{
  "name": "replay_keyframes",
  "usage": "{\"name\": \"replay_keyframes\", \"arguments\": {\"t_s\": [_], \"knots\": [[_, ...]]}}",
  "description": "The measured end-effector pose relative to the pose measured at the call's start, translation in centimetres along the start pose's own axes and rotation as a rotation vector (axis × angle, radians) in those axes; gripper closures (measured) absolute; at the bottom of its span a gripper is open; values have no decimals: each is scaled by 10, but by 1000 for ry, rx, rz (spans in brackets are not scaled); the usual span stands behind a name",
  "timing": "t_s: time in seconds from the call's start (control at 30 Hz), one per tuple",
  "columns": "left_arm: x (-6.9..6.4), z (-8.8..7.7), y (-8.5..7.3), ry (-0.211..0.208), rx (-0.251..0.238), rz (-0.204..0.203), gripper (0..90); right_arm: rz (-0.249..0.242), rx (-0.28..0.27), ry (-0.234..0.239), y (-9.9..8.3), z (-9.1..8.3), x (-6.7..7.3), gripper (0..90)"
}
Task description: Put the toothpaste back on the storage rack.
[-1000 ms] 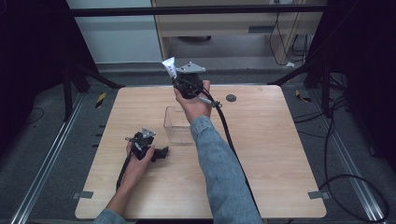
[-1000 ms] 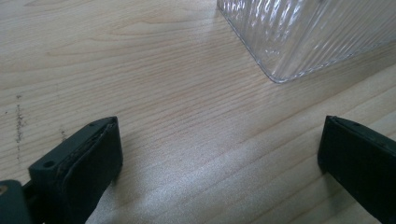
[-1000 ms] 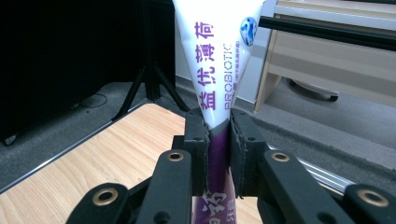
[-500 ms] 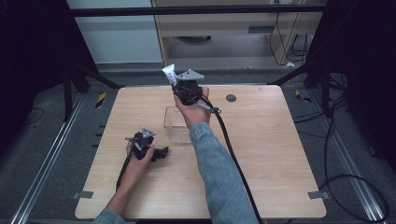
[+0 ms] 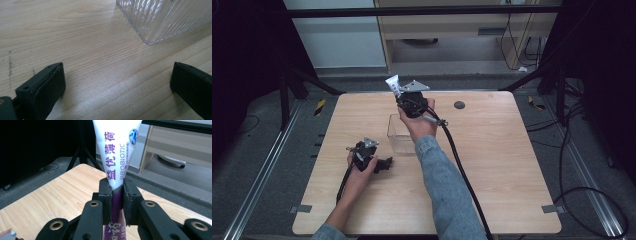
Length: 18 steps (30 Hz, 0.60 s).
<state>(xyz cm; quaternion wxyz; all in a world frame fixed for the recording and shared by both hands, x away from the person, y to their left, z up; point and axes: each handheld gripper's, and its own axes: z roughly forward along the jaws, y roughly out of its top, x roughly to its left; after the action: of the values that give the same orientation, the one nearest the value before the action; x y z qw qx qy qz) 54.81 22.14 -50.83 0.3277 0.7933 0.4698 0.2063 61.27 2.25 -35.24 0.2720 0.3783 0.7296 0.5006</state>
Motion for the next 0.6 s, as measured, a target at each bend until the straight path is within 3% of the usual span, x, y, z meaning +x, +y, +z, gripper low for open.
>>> {"name": "replay_keyframes", "arguments": {"t_s": [0.6], "knots": [[0,0,0,-1,0,0,0,-15,32,12,-11,2,2,785]]}}
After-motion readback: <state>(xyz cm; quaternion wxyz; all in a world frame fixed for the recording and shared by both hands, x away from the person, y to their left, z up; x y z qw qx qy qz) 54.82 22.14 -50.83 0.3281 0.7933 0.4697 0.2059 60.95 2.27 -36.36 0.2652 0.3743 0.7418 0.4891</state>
